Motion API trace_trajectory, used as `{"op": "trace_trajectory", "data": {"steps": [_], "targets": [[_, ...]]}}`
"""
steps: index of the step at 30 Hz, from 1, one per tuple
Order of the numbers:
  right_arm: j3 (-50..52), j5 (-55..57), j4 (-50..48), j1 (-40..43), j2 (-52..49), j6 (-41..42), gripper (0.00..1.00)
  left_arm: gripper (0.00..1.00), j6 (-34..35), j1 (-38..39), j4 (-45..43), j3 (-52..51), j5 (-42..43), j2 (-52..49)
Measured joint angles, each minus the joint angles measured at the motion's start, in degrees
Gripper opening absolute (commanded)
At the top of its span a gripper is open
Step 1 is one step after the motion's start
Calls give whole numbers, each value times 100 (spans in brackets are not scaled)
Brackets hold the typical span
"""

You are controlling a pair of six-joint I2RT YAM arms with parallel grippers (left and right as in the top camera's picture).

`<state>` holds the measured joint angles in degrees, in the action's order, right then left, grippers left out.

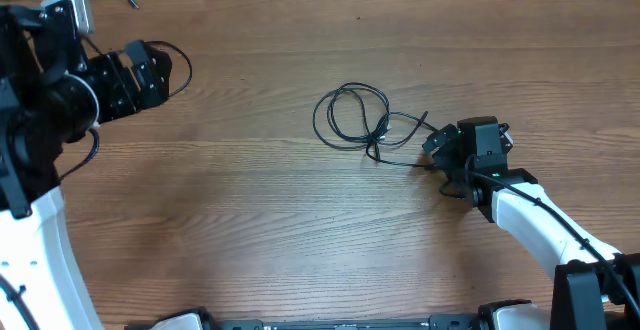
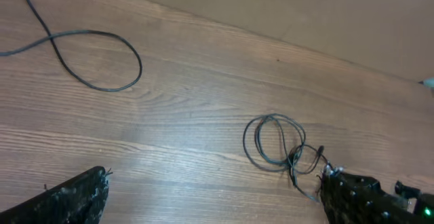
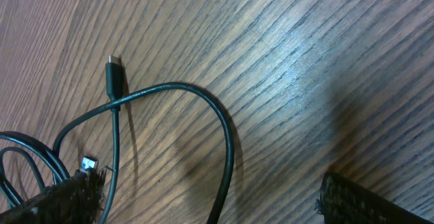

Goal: Untangle cables

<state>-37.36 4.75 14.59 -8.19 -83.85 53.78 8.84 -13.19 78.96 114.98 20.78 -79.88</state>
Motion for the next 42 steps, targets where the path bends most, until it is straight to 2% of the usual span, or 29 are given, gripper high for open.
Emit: {"op": "trace_trajectory", "data": {"steps": [8, 32, 38, 42], "targets": [[0, -2, 2, 0, 0, -2, 100, 100, -31, 0, 118, 4, 2, 772], [0, -2, -4, 0, 0, 0, 100, 100, -109, 0, 378, -7, 2, 1641], [0, -2, 0, 0, 0, 0, 100, 100, 63, 0, 168, -531, 20, 1602], [0, 0, 0, 0, 0, 0, 100, 100, 127, 0, -177, -1064, 363, 1486]]}}
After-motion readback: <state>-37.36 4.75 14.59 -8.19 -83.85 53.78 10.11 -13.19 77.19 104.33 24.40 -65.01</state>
